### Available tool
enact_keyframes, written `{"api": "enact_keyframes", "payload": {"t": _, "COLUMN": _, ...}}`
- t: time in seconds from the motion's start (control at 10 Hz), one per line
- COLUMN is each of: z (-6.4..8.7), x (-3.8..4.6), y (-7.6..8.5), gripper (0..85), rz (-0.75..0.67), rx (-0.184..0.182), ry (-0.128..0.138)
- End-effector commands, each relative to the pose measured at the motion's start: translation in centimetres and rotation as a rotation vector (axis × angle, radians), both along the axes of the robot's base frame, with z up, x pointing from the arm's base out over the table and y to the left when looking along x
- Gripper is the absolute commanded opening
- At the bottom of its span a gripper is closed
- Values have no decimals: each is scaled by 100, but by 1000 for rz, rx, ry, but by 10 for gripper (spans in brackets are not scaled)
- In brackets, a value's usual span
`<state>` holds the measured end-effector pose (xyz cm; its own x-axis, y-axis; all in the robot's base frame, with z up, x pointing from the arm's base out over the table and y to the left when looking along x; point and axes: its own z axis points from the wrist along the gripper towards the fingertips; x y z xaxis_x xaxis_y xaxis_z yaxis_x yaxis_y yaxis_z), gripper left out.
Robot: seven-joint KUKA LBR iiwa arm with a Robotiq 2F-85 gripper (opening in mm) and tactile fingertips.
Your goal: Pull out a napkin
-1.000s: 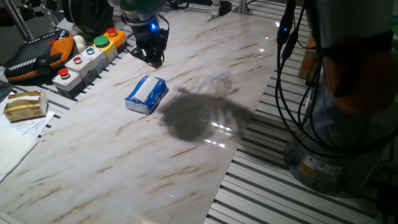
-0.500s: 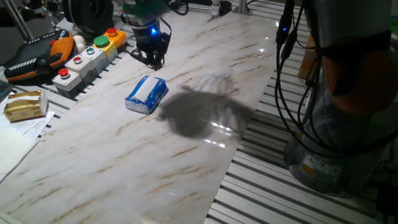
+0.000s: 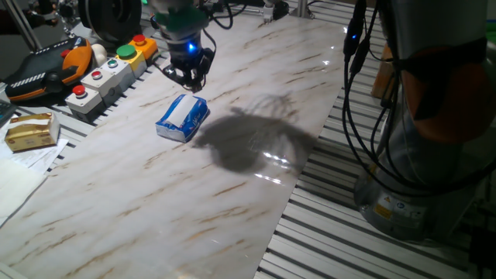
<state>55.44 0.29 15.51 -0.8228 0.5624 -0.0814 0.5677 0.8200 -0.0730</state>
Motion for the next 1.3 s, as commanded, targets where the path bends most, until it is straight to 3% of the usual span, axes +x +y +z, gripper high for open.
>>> {"api": "enact_keyframes", "payload": {"t": 0.0, "z": -14, "x": 38, "y": 2, "gripper": 7, "rz": -85, "rx": -17, "ry": 0}}
{"api": "enact_keyframes", "payload": {"t": 0.1, "z": -19, "x": 56, "y": -21, "gripper": 7, "rz": -106, "rx": -22, "ry": -3}}
{"api": "enact_keyframes", "payload": {"t": 0.2, "z": -31, "x": 75, "y": -27, "gripper": 7, "rz": -120, "rx": 5, "ry": -4}}
{"api": "enact_keyframes", "payload": {"t": 0.4, "z": -41, "x": 107, "y": 0, "gripper": 7, "rz": -157, "rx": 7, "ry": -30}}
{"api": "enact_keyframes", "payload": {"t": 0.7, "z": -41, "x": 107, "y": 0, "gripper": 7, "rz": -209, "rx": 88, "ry": 3}}
{"api": "enact_keyframes", "payload": {"t": 0.9, "z": -41, "x": 107, "y": 0, "gripper": 7, "rz": -225, "rx": 93, "ry": 7}}
{"api": "enact_keyframes", "payload": {"t": 1.2, "z": -41, "x": 107, "y": 0, "gripper": 7, "rz": -361, "rx": 106, "ry": -23}}
